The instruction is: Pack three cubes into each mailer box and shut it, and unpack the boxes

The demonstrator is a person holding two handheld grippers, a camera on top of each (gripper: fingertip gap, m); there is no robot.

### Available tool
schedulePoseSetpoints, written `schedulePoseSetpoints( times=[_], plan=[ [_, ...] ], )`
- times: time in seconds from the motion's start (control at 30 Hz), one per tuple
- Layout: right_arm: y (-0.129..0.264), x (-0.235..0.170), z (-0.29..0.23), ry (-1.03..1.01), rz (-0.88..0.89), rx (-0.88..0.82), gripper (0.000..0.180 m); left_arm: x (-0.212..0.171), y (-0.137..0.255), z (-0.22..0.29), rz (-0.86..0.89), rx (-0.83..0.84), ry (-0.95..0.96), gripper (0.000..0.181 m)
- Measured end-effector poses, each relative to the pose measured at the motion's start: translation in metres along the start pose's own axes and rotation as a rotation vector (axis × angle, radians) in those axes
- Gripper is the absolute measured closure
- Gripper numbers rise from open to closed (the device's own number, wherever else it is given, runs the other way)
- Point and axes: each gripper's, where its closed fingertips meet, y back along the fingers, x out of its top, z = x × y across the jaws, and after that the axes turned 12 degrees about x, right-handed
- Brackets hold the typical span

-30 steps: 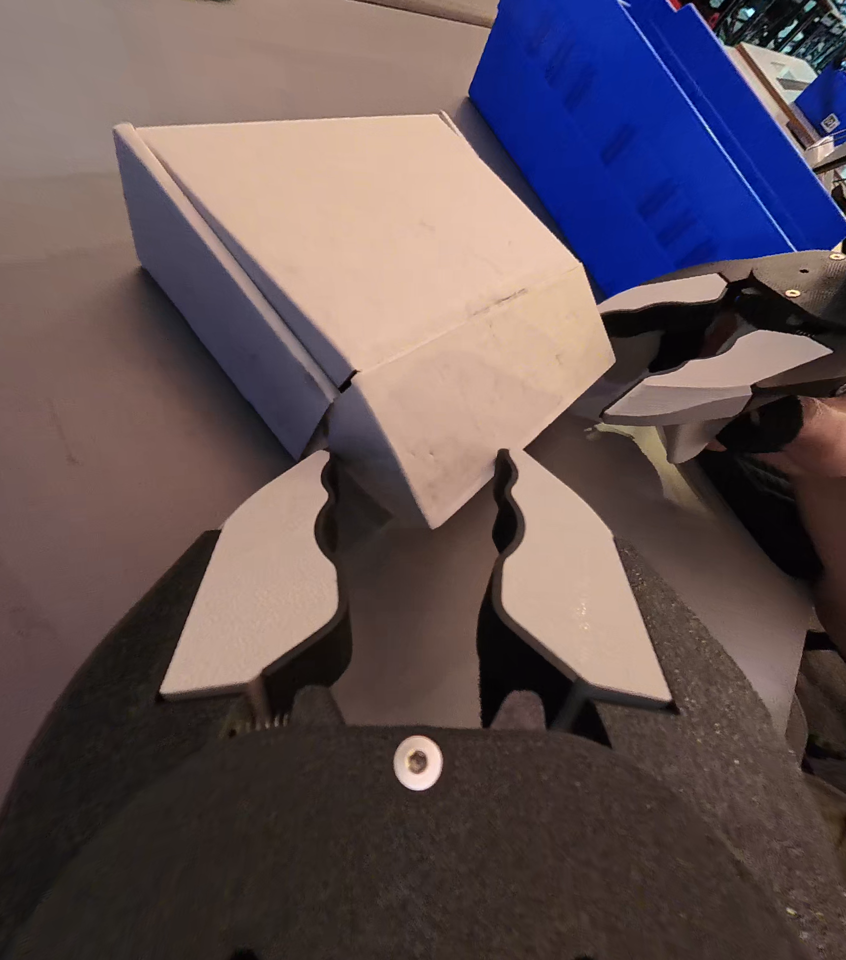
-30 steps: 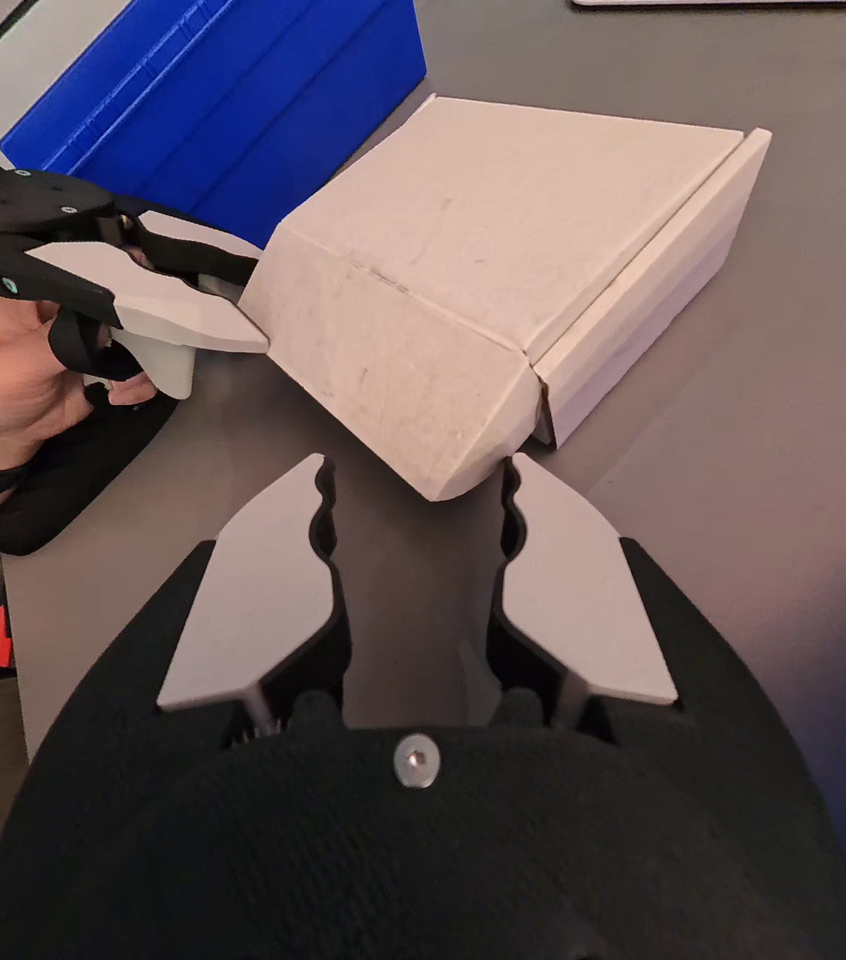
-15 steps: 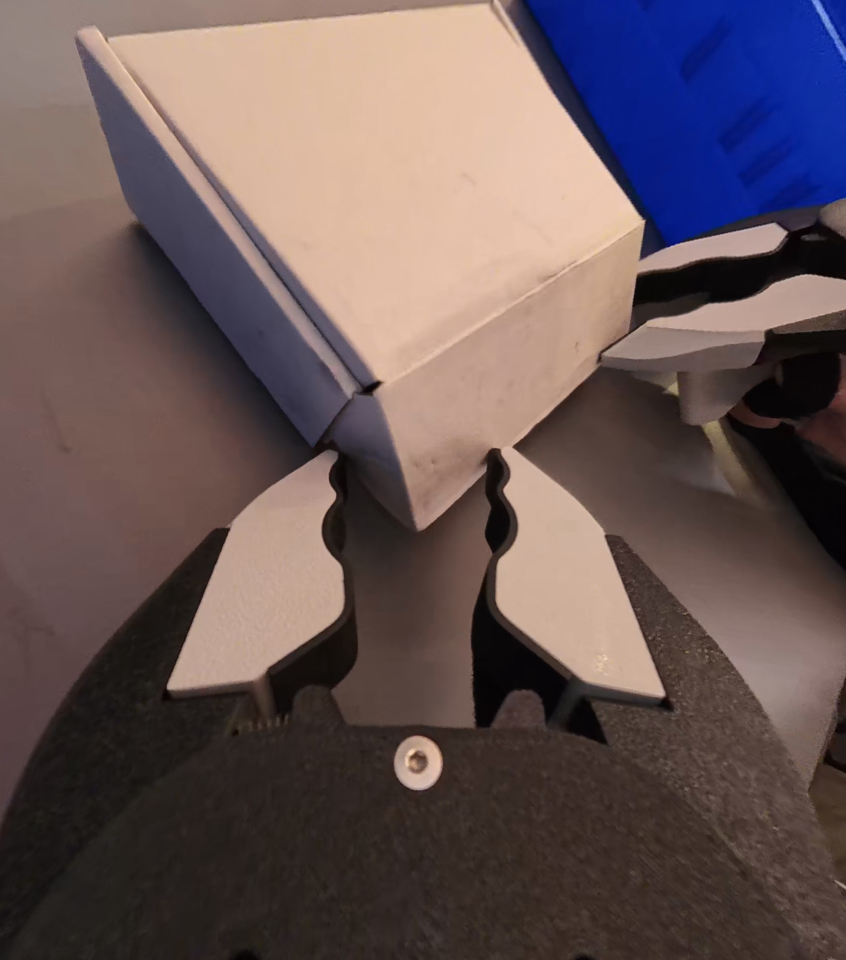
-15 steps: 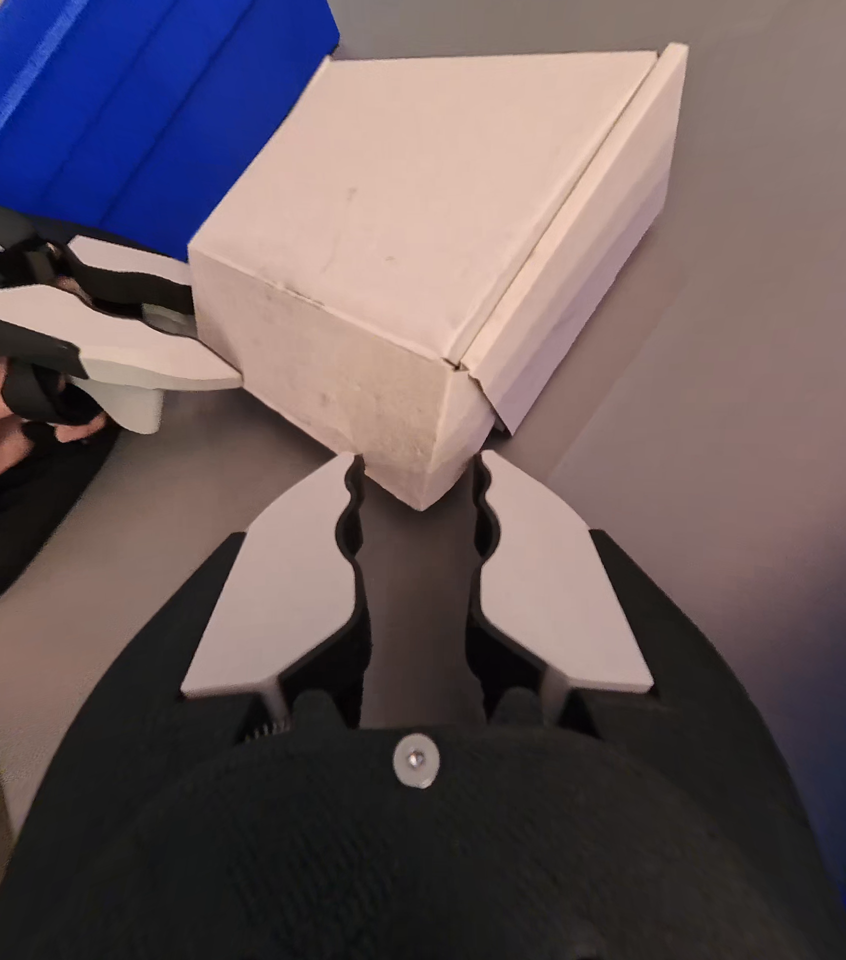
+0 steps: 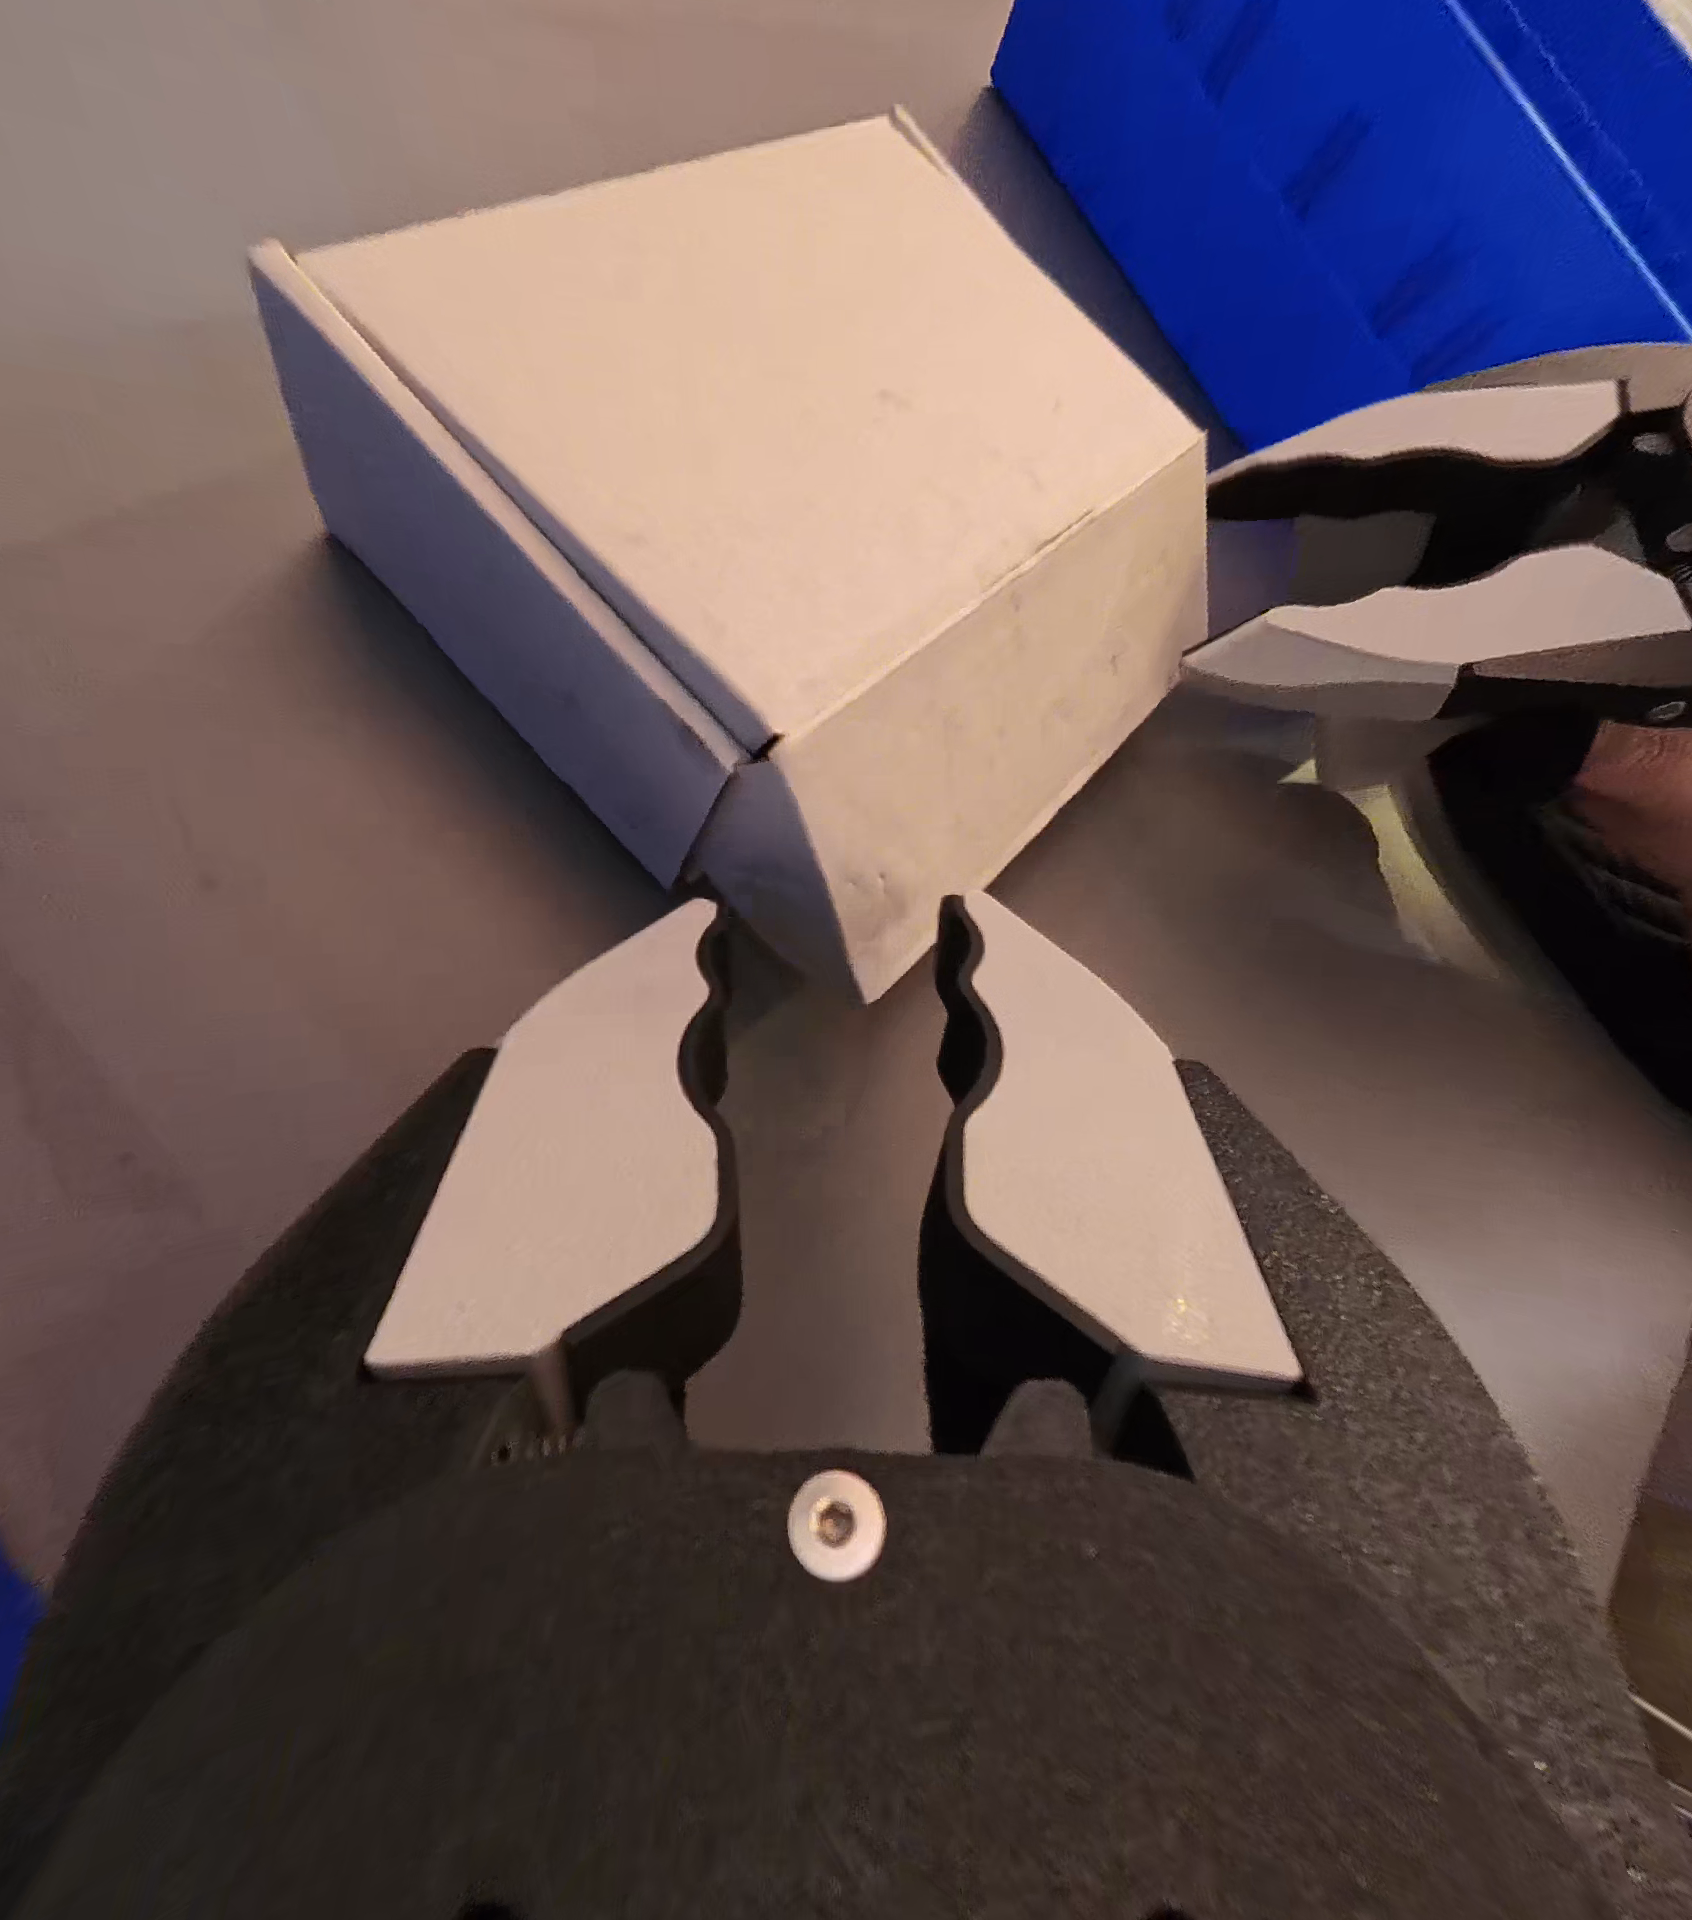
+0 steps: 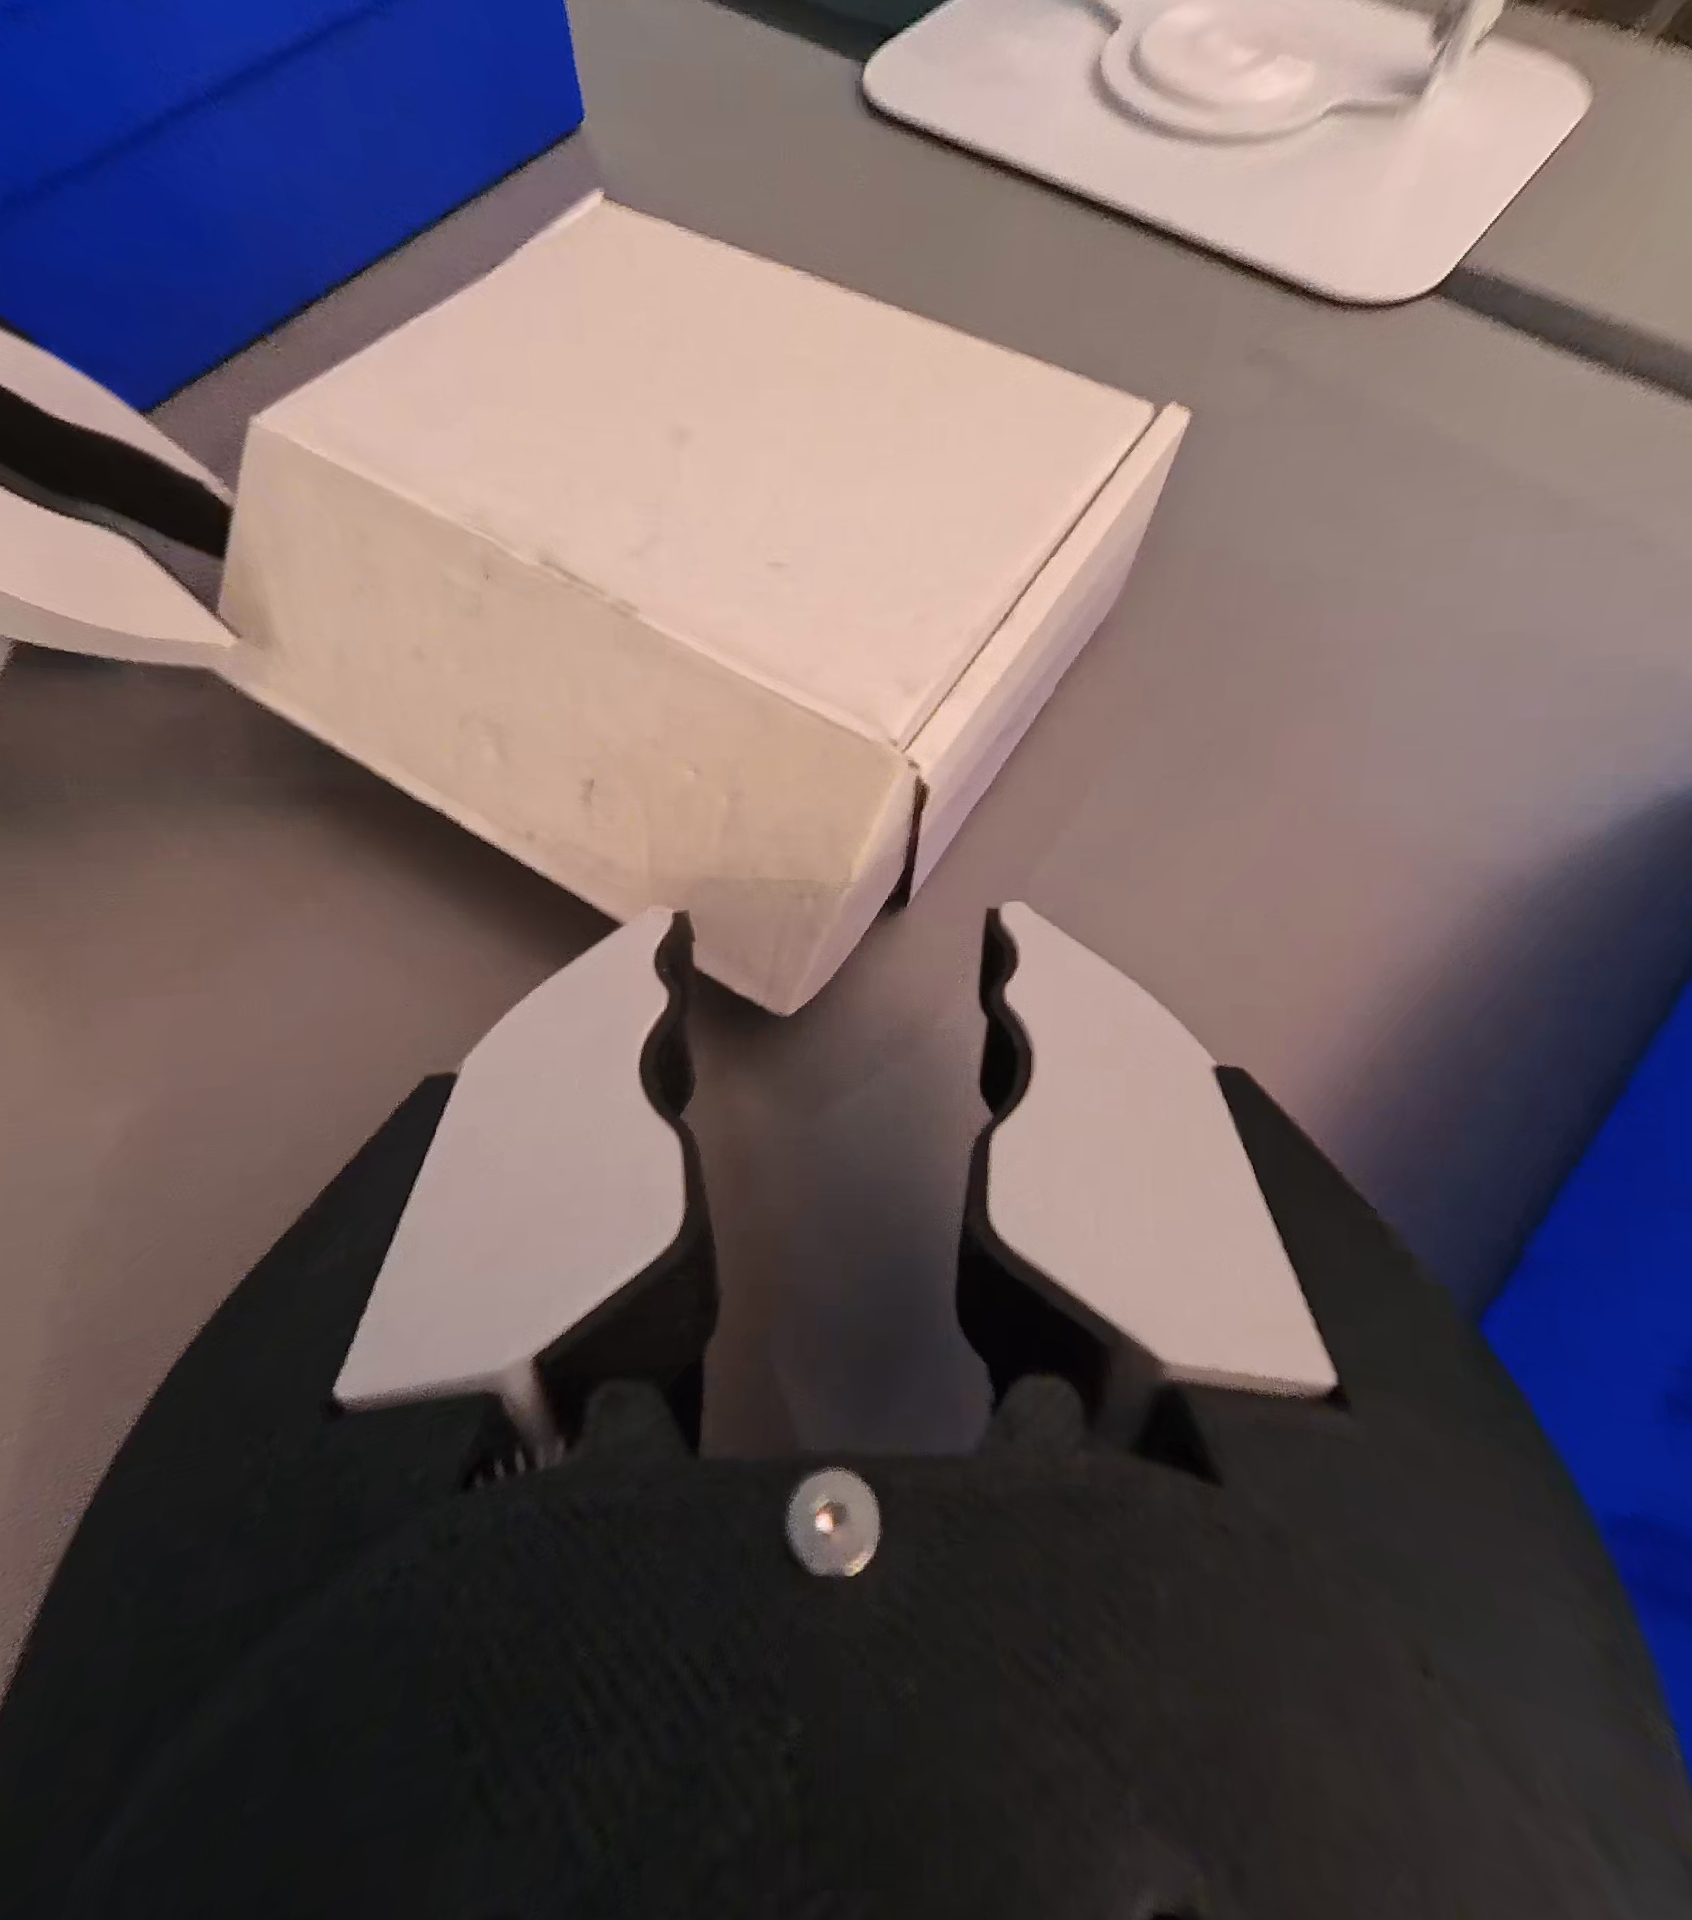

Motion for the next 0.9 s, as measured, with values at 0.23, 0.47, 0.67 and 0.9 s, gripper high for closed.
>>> schedulePoseSetpoints(
  times=[0.23,0.47,0.67,0.9],
  plan=[
    [-0.008,0.018,-0.008,0.061,0.044,0.067,0.111,0.006,-0.007,-0.014,0.045,0.215,-0.245,0.092],
    [-0.023,0.015,-0.004,0.003,-0.079,0.181,0.100,0.016,-0.026,-0.008,0.064,0.147,-0.251,0.089],
    [-0.026,0.015,-0.001,-0.063,-0.038,0.251,0.105,0.011,-0.032,-0.002,0.024,-0.002,-0.145,0.099],
    [-0.032,0.014,0.003,-0.053,-0.001,0.225,0.112,0.011,-0.037,-0.007,0.041,0.038,-0.180,0.104]
  ],
)
